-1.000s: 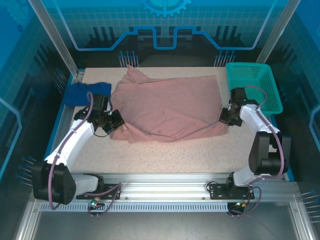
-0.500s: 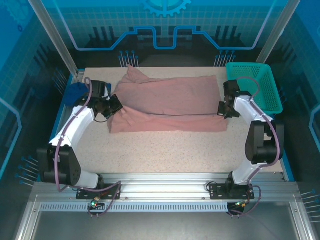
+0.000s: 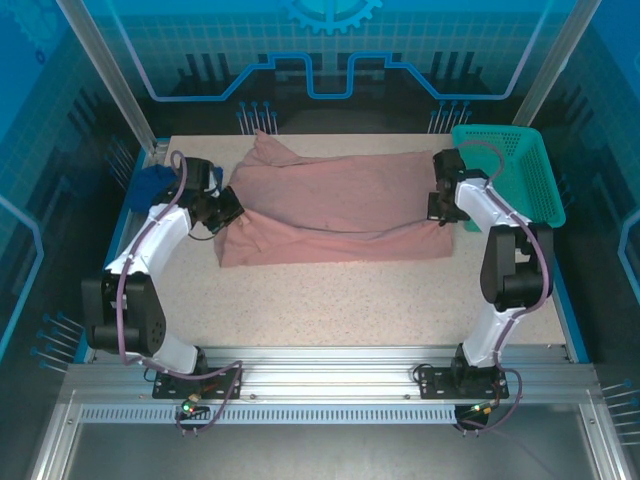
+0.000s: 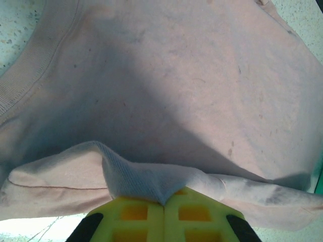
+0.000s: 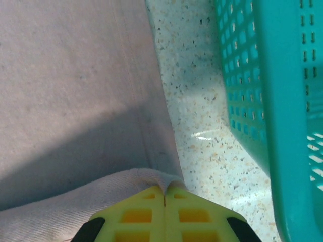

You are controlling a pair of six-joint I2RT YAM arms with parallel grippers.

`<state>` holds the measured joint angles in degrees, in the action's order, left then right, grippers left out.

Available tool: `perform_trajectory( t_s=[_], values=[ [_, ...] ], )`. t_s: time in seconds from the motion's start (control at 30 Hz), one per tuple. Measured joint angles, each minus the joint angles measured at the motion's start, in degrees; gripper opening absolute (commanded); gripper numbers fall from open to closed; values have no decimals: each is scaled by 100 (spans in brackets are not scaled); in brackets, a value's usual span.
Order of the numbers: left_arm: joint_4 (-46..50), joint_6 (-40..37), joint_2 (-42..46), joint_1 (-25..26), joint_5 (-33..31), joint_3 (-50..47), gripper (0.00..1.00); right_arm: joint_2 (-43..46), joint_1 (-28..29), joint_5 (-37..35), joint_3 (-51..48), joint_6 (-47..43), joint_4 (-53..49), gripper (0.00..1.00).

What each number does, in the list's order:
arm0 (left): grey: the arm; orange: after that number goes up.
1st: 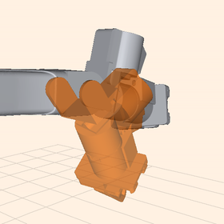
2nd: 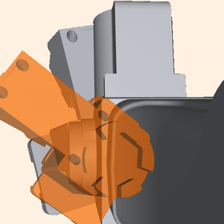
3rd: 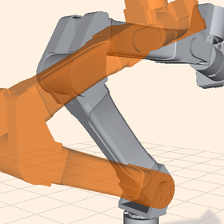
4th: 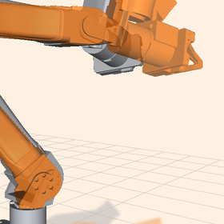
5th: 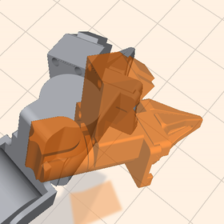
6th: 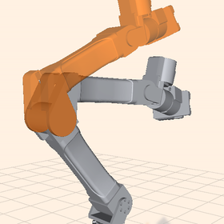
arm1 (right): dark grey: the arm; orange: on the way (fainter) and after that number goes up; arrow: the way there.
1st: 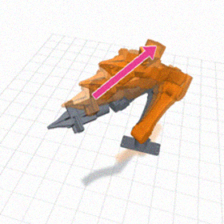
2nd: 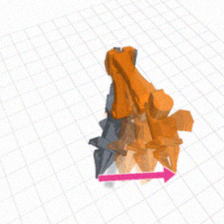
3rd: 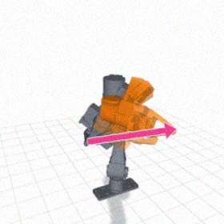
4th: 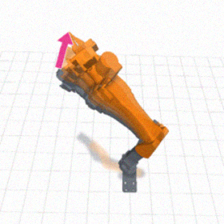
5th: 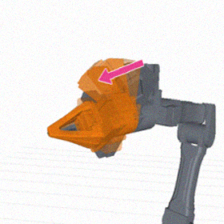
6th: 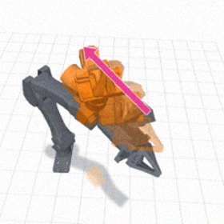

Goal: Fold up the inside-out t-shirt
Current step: Fold the T-shirt at the center of the table.

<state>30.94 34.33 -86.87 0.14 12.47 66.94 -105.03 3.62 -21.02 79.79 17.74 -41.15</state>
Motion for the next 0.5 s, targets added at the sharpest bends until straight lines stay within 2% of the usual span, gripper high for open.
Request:
perform_trajectory(
  t_s=[0.5],
  values=[
    [-48, 0, -203, -107, -74, 11, 0, -726, 118, -155, 667, -109, -39, 1]
  ],
)
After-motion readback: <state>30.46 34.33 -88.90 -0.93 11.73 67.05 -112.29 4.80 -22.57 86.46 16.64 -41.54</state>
